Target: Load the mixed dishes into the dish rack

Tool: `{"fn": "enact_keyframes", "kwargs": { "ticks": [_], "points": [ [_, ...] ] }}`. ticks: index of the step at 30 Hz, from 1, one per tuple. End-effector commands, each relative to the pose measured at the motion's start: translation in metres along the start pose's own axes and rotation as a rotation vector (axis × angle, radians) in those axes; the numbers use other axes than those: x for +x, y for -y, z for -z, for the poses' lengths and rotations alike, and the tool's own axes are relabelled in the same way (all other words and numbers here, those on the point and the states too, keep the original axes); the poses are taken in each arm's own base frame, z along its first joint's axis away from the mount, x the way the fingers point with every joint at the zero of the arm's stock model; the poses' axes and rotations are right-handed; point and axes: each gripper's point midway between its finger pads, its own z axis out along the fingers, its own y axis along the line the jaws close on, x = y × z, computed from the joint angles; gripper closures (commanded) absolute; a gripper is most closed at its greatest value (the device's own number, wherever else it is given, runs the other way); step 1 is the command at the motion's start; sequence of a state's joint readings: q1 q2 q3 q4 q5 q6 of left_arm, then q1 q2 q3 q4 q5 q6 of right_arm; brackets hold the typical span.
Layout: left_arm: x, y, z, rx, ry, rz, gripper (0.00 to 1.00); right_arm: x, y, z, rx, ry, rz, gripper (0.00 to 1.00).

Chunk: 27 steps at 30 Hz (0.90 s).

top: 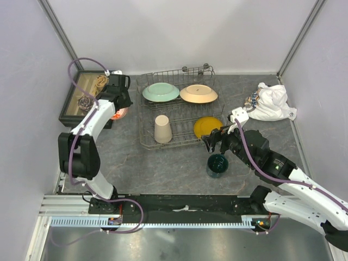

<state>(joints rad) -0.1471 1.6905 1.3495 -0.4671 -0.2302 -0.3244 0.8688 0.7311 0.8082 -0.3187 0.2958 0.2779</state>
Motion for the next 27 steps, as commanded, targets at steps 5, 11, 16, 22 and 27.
{"fn": "enact_keyframes", "kwargs": {
  "ticks": [5,11,16,22,27],
  "points": [
    [-0.054,0.002,0.089,0.1,0.214,0.082,0.98,-0.007,0.009,0.0,0.072,0.029,-0.082,0.02],
    [-0.055,0.025,0.156,0.336,0.275,0.129,0.98,-0.017,0.013,-0.001,0.14,0.031,-0.177,0.02],
    [-0.044,0.045,0.197,0.524,0.276,0.155,0.99,-0.009,0.003,-0.014,0.139,-0.046,-0.205,0.02],
    [-0.038,0.057,0.255,0.708,0.32,0.171,0.98,-0.016,-0.019,-0.024,0.064,-0.062,-0.293,0.02],
    [-0.032,0.079,0.3,0.945,0.314,0.205,0.98,-0.048,-0.04,-0.019,-0.049,0.044,-0.403,0.02]
  ]
}}
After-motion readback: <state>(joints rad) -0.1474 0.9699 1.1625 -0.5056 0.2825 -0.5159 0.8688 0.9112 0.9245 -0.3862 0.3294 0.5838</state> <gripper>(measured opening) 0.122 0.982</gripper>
